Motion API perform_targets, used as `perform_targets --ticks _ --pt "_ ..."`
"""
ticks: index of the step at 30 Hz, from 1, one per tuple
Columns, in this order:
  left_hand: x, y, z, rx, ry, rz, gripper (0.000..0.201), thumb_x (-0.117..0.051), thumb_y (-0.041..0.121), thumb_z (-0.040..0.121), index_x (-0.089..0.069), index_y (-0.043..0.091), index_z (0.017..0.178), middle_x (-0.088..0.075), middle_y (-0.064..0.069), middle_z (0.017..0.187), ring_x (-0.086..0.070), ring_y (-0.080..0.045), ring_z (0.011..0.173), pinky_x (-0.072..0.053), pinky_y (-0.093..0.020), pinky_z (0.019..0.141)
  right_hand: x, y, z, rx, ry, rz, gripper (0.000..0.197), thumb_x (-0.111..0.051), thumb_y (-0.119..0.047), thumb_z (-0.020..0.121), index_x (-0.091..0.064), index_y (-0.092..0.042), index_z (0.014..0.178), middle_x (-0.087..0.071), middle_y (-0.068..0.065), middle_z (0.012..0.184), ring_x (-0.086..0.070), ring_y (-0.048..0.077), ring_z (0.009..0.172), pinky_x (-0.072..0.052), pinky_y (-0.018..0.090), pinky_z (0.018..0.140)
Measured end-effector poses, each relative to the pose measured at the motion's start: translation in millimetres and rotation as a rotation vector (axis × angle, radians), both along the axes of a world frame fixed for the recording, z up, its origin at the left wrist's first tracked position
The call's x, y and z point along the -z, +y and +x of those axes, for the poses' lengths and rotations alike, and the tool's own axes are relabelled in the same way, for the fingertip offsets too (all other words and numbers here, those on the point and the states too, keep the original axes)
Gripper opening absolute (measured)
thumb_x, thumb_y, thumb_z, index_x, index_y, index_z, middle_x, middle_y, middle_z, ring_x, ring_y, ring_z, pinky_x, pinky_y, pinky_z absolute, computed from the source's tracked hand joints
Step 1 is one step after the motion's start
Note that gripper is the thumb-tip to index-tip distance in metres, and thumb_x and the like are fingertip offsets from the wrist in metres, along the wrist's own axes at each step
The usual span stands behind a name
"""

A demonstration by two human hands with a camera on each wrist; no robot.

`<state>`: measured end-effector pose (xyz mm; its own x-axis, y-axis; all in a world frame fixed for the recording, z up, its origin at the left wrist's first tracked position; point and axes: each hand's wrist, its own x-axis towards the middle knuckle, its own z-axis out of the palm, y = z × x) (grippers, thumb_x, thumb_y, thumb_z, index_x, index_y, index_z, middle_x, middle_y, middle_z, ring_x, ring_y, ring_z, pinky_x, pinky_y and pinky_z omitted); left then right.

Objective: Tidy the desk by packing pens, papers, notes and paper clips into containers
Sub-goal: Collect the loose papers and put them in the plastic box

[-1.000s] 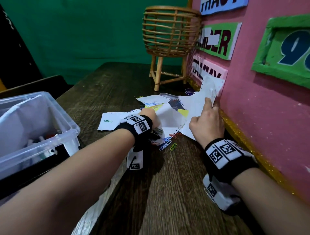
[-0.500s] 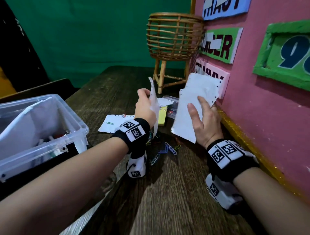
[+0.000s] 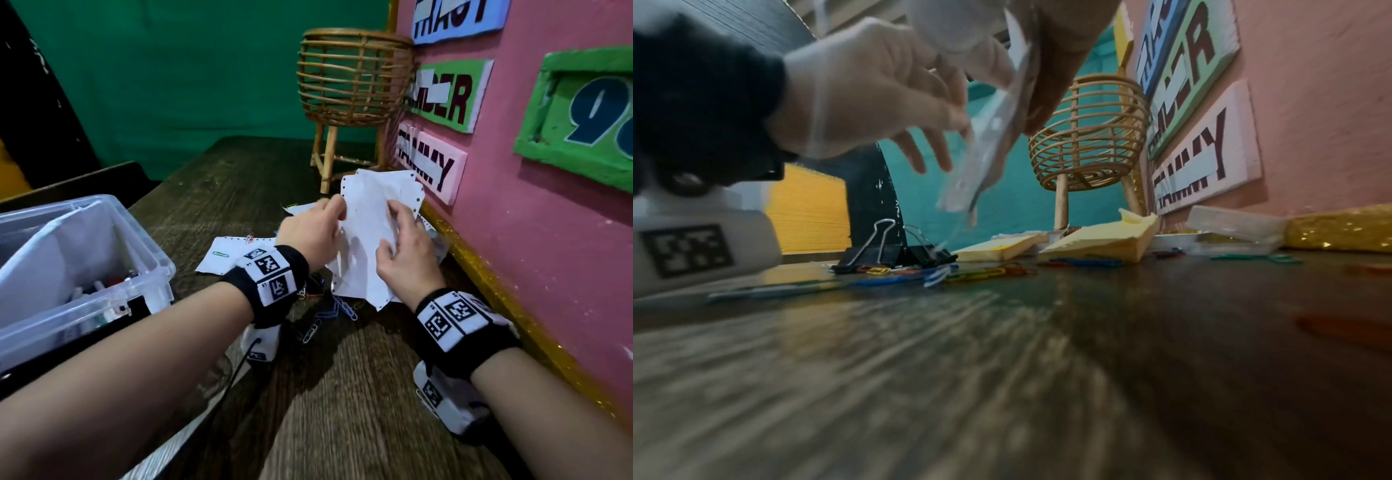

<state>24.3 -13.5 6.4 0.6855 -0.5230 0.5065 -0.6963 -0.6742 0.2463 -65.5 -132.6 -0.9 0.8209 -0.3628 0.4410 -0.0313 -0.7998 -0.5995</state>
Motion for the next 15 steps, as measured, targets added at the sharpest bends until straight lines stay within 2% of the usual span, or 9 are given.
perform_targets --ticks 2,4,5,7,9,11,13,14,15 --pt "1 10 15 -0.121 0.015 0.142 0.028 -0.045 0.008 0.089 -0.047 0.015 0.116 -0.051 -0.006 0.118 -0.056 -0.029 0.102 -0.041 -0.036 0.066 1 -1 1 0.034 -0.061 -0.006 0.065 -0.048 0.001 0.087 -0.025 -0.020 0.144 -0.043 0.010 0.140 -0.046 0.025 0.123 -0.023 0.010 0.095" --pt "4 22 31 -0.268 0.151 0.283 0.033 -0.048 0.011 0.090 -0.045 0.012 0.123 -0.049 -0.011 0.124 -0.052 -0.030 0.113 -0.045 -0.040 0.079 1 -2 0 0.076 -0.075 -0.002 0.072 -0.047 0.002 0.088 -0.016 -0.026 0.147 -0.049 0.010 0.130 -0.052 0.024 0.103 -0.022 0.004 0.082" --pt "7 27 36 -0.327 0.232 0.339 0.036 -0.050 0.016 0.090 -0.044 0.010 0.125 -0.050 -0.013 0.126 -0.052 -0.031 0.116 -0.046 -0.041 0.085 -1 -1 -1 0.095 -0.066 -0.004 0.077 -0.048 0.002 0.089 -0.011 -0.030 0.148 -0.051 0.010 0.123 -0.050 0.021 0.090 -0.025 0.008 0.077" --pt "14 32 43 -0.392 0.390 0.396 0.049 -0.057 0.033 0.090 -0.042 0.005 0.128 -0.051 -0.016 0.130 -0.053 -0.033 0.118 -0.046 -0.040 0.089 -3 -1 -3 0.123 -0.065 -0.020 0.085 -0.050 0.003 0.088 -0.002 -0.033 0.148 -0.049 0.012 0.132 -0.050 0.022 0.082 -0.023 0.010 0.067" --pt "20 33 47 -0.435 0.503 0.441 0.069 -0.058 0.049 0.085 -0.039 0.001 0.131 -0.050 -0.017 0.133 -0.052 -0.032 0.121 -0.045 -0.038 0.093 -4 -1 -5 0.138 -0.069 -0.041 0.089 -0.052 0.003 0.087 0.002 -0.033 0.148 -0.045 0.014 0.138 -0.054 0.027 0.087 -0.025 0.013 0.071" --pt "20 32 46 -0.451 0.497 0.521 0.074 -0.055 0.056 0.085 -0.042 -0.001 0.131 -0.050 -0.016 0.134 -0.051 -0.031 0.123 -0.043 -0.036 0.096 -4 -1 -5 0.141 -0.059 -0.044 0.088 -0.052 0.002 0.089 0.002 -0.036 0.147 -0.048 0.014 0.127 -0.046 0.022 0.078 -0.030 0.020 0.074" --pt "17 31 44 -0.388 0.456 0.566 0.057 -0.052 0.052 0.088 -0.054 0.001 0.115 -0.057 -0.016 0.125 -0.055 -0.031 0.118 -0.045 -0.034 0.090 -3 -2 -4 0.141 -0.025 -0.050 0.083 -0.047 0.004 0.091 -0.005 -0.041 0.146 -0.045 0.008 0.104 -0.035 0.013 0.066 -0.030 0.023 0.071" --pt "15 30 43 -0.352 0.451 0.578 0.045 -0.053 0.047 0.089 -0.057 0.004 0.096 -0.061 -0.015 0.117 -0.057 -0.032 0.114 -0.045 -0.033 0.084 -3 -3 -3 0.142 -0.003 -0.052 0.080 -0.043 0.006 0.091 -0.012 -0.043 0.146 -0.040 0.006 0.097 -0.031 0.011 0.063 -0.030 0.025 0.069" --pt "14 29 41 -0.341 0.458 0.594 0.038 -0.054 0.043 0.090 -0.052 0.007 0.078 -0.063 -0.014 0.105 -0.059 -0.032 0.109 -0.043 -0.031 0.078 -2 -4 -2 0.143 0.019 -0.055 0.077 -0.039 0.009 0.090 -0.020 -0.042 0.145 -0.036 0.004 0.094 -0.030 0.012 0.064 -0.033 0.026 0.070"
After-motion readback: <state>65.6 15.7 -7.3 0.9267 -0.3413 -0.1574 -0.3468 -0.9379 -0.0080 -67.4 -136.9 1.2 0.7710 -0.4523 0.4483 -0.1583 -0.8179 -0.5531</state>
